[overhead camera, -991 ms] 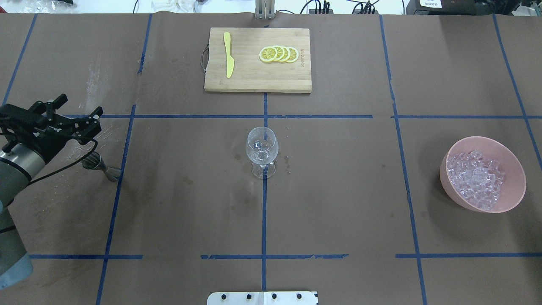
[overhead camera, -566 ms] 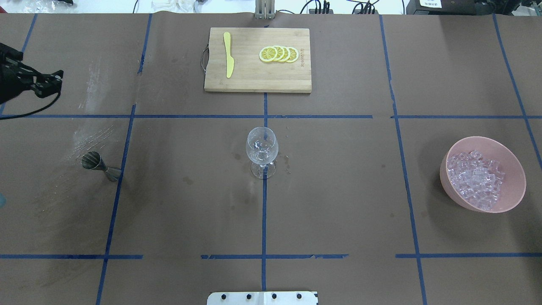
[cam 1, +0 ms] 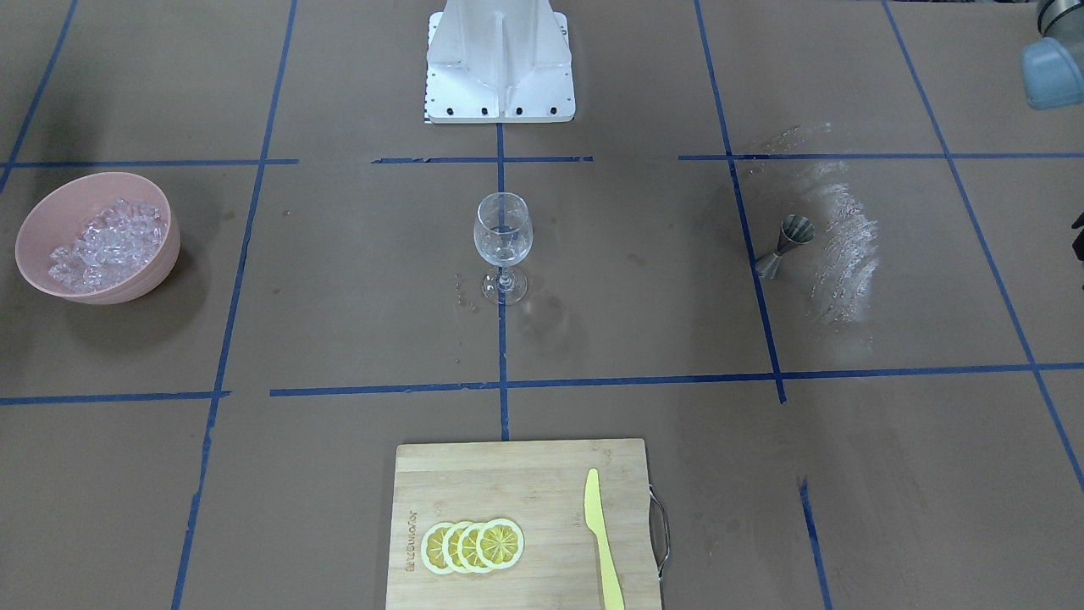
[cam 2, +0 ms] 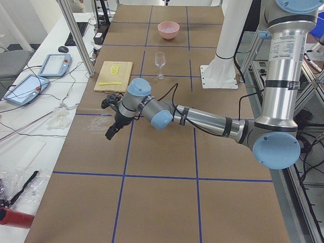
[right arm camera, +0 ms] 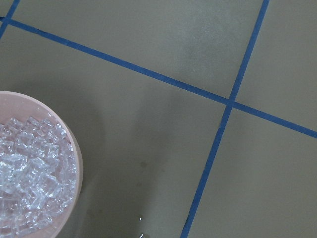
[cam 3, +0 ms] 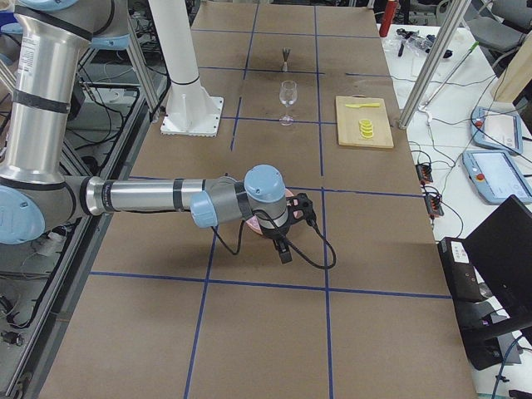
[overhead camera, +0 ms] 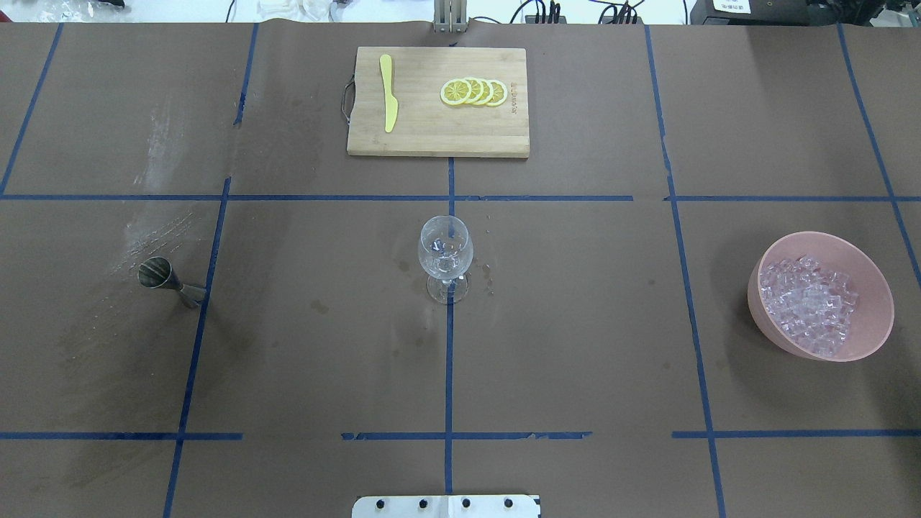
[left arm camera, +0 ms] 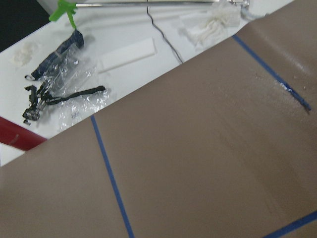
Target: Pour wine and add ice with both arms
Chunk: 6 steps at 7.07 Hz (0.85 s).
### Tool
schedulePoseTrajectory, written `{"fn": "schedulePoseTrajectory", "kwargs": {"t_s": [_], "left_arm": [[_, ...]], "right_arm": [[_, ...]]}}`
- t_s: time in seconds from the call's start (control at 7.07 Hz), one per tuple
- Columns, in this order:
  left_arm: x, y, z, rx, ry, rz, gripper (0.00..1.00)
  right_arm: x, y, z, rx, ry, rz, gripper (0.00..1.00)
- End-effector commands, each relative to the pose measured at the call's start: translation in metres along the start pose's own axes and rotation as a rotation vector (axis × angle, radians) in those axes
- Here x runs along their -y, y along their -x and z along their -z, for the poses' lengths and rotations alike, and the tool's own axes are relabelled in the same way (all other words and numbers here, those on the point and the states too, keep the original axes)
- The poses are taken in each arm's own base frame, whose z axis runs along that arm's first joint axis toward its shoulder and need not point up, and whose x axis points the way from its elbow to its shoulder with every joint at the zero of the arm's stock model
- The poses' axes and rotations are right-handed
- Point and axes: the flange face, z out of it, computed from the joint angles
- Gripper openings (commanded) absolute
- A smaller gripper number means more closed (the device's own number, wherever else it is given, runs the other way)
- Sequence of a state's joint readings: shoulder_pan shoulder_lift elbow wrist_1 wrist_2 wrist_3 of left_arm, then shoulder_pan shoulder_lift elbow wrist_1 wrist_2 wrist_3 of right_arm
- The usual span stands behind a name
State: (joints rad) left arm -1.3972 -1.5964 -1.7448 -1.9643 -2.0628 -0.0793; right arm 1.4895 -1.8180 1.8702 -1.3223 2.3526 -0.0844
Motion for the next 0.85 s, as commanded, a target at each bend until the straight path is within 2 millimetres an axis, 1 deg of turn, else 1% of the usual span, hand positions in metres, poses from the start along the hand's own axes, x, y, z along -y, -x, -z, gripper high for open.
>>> {"fn": "schedulePoseTrajectory", "kwargs": {"t_s": [0.0,0.14,0.28,0.42,0.57,0.71], "left_arm": [[-0.049,0.048,0.007,-0.054,0.253,0.227,1.0],[-0.106,0.061,0.002,-0.137,0.3,0.286,1.0],[-0.149,0.055,-0.004,-0.241,0.337,0.33,1.0],[-0.161,0.052,0.003,-0.252,0.336,0.338,1.0],[-0.158,0.05,0.006,-0.252,0.327,0.332,1.0],[-0.154,0.051,0.007,-0.251,0.321,0.331,1.0]], "right_arm": [[0.003,0.008,0.003,0.056,-0.011,-0.001,1.0],[0.006,0.016,0.008,0.086,-0.024,0.002,1.0],[0.011,0.029,0.019,0.091,-0.041,-0.026,1.0],[0.02,0.054,0.02,0.107,-0.034,-0.038,1.0],[0.032,0.097,0.01,0.13,-0.005,-0.058,1.0],[0.04,0.133,-0.009,0.125,-0.035,-0.086,1.0]]}}
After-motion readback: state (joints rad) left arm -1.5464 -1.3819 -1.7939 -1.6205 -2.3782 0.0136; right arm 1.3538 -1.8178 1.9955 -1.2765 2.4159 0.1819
